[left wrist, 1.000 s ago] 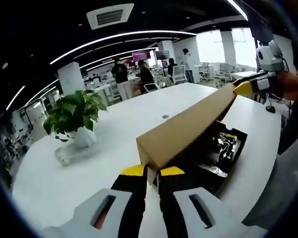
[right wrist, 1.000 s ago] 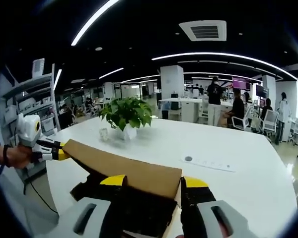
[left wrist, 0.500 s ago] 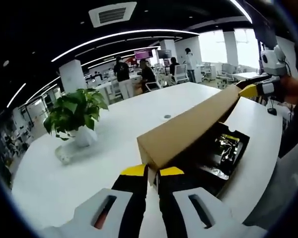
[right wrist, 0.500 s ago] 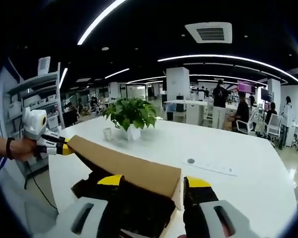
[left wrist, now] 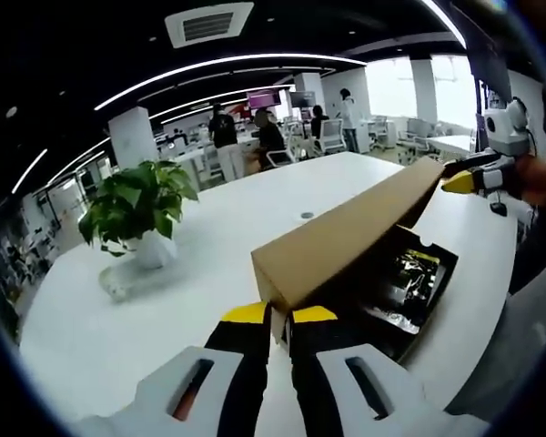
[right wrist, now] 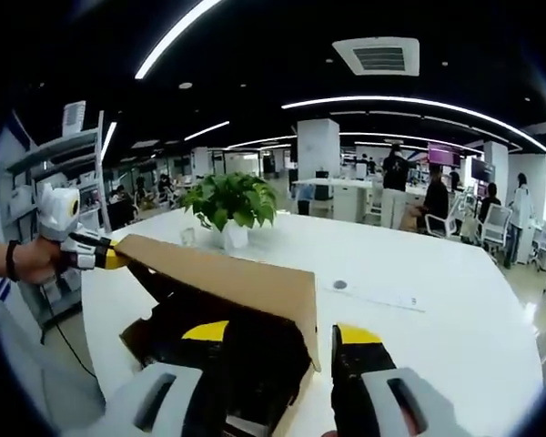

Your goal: Operate the shoe box by opening the lid, removing the specified soft item, and placing it in the target area until the item is outside and the box remains undamaged.

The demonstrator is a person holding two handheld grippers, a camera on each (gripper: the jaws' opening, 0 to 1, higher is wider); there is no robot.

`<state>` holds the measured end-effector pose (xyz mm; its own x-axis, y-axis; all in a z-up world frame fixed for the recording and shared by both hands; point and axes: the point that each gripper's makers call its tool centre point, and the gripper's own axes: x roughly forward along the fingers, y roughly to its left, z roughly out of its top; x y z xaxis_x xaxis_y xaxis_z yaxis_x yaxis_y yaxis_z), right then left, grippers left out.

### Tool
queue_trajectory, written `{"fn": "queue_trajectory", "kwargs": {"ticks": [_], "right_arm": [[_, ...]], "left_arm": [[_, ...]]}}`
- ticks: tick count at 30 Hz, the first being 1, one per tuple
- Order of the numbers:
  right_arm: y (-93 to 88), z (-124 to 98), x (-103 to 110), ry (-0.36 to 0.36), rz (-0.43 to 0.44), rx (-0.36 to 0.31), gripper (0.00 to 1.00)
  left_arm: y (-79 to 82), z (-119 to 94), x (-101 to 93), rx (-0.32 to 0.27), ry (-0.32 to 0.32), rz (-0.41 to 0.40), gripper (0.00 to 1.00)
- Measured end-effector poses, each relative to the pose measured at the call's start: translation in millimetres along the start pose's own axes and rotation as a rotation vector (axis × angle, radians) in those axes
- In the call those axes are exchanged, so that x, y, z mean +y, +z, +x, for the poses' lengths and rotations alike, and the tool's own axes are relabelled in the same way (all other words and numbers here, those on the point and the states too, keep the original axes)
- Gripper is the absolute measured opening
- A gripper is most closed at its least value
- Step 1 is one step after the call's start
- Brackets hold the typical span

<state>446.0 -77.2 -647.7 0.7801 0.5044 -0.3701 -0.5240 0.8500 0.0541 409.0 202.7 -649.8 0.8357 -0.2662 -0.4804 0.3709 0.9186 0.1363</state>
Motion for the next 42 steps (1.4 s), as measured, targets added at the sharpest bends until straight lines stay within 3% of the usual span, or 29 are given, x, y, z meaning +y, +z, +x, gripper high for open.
{"fn": "queue_trajectory", "kwargs": {"ticks": [10,23,42], "right_arm": [[-2.2,16,-8,-0.02,0.01,0.006,0.21],[-27.1,35,-21,-0.054,0.026,0.083,0.02],[-28.8,47,-30,-0.064,0.055,0.099,0.0]], "left_arm": [[1.5,1,0.3,0.001,-0.005,-0.01,0.04],[5.6,4,4.8,0.002,0.005,-0.029,0.04],[11.6,12,11.4,-0.006,0.022,-0.039,0.04]]}}
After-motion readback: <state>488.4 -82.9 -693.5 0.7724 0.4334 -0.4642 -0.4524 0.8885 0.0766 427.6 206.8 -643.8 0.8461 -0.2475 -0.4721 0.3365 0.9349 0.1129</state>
